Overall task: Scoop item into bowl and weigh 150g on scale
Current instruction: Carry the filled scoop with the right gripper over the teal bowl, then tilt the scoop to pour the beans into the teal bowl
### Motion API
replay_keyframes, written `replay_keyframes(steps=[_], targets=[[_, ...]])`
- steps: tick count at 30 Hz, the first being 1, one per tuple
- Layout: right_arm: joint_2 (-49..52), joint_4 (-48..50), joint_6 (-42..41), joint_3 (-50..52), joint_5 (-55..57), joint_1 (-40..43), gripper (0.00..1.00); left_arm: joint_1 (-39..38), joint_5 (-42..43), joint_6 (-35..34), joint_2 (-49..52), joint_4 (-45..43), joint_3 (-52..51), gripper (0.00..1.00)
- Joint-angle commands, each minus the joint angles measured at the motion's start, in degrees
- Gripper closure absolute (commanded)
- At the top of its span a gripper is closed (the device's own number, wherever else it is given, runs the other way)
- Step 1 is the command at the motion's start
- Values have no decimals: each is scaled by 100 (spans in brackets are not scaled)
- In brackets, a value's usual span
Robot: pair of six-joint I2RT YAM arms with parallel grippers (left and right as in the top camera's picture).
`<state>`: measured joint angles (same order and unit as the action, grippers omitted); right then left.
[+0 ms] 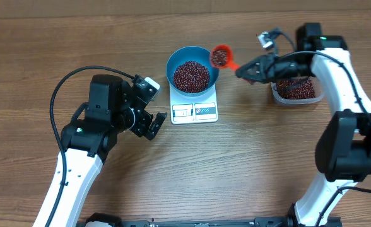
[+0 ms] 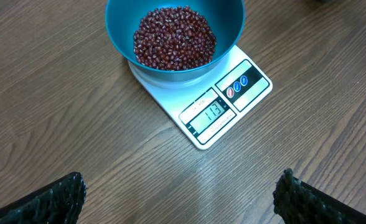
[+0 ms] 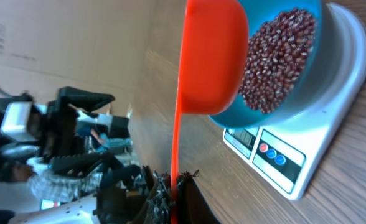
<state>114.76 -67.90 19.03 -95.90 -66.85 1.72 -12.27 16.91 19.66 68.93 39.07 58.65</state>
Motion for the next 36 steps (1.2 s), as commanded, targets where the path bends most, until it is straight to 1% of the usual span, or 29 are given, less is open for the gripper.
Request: replay_keyframes(steps=[1, 4, 8, 14, 18, 24, 30, 36], targets=[[-33, 476, -1207, -175, 581, -376, 96, 26, -42, -57, 42, -9, 87, 0], [-33, 896, -1707, -208, 1165, -723, 96, 24, -42, -57, 42, -9, 85, 0], [-33, 1062, -2074, -400, 2271, -1147, 96, 26, -42, -57, 42, -9, 85, 0], [-33, 920, -2100, -975, 4037, -1838, 96, 24, -42, -57, 42, -9, 87, 0], [-33, 743, -2098, -1364, 5545, -2354, 96, 24, -42, -57, 42, -9, 85, 1], [-33, 610, -2096, -1480, 7641, -3071, 96, 24, -42, -57, 42, -7, 85, 0], [-33, 560, -2094, -1480, 8872, -3536, 96, 26, -42, -57, 42, -9, 87, 1], [-33, 542, -2050, -1480, 9296, -3735, 96, 24, -42, -57, 42, -9, 87, 0]])
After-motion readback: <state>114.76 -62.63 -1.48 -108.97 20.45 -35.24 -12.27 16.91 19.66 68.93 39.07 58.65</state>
